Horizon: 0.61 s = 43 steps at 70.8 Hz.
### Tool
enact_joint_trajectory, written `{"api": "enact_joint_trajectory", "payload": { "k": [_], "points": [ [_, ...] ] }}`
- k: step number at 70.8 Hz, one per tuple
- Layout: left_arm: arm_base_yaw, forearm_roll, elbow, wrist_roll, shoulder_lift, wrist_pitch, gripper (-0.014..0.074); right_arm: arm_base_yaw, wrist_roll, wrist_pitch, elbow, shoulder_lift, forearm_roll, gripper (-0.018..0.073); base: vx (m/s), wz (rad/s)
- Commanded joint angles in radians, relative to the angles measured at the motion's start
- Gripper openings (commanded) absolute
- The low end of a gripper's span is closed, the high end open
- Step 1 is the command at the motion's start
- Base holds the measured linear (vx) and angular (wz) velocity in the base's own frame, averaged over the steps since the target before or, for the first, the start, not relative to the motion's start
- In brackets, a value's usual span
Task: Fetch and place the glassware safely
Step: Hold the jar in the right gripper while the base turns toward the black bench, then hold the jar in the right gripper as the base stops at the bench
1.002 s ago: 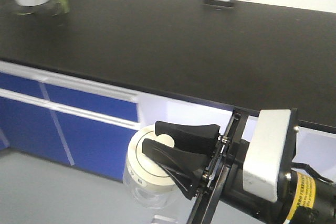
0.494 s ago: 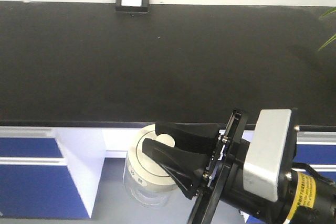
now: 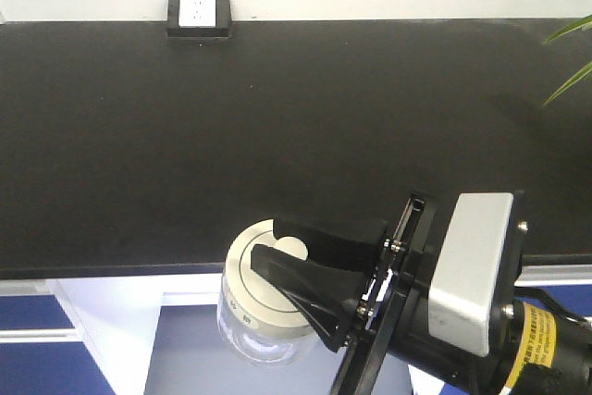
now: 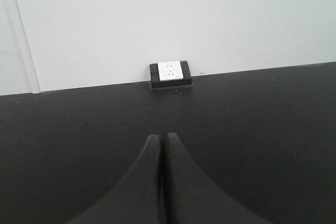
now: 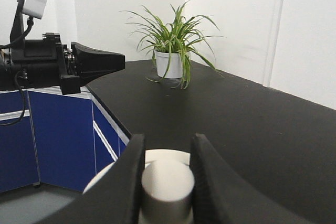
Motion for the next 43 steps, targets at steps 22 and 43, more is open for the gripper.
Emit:
{"api": "enact_joint_trajectory", "payload": {
  "k": [22, 43],
  "points": [
    [-0.007, -0.005, -0.027, -0.006, 0.0, -0.072, -0.0007, -0.001, -0.003, -0.105, -0.031, -0.021, 0.017, -0.0003, 0.15, 0.03],
    [-0.007, -0.005, -0.027, -0.006, 0.0, -0.072, -0.0007, -0.001, -0.003, -0.103, -0.031, -0.021, 0.017, -0.0003, 0.13, 0.02]
  ]
}}
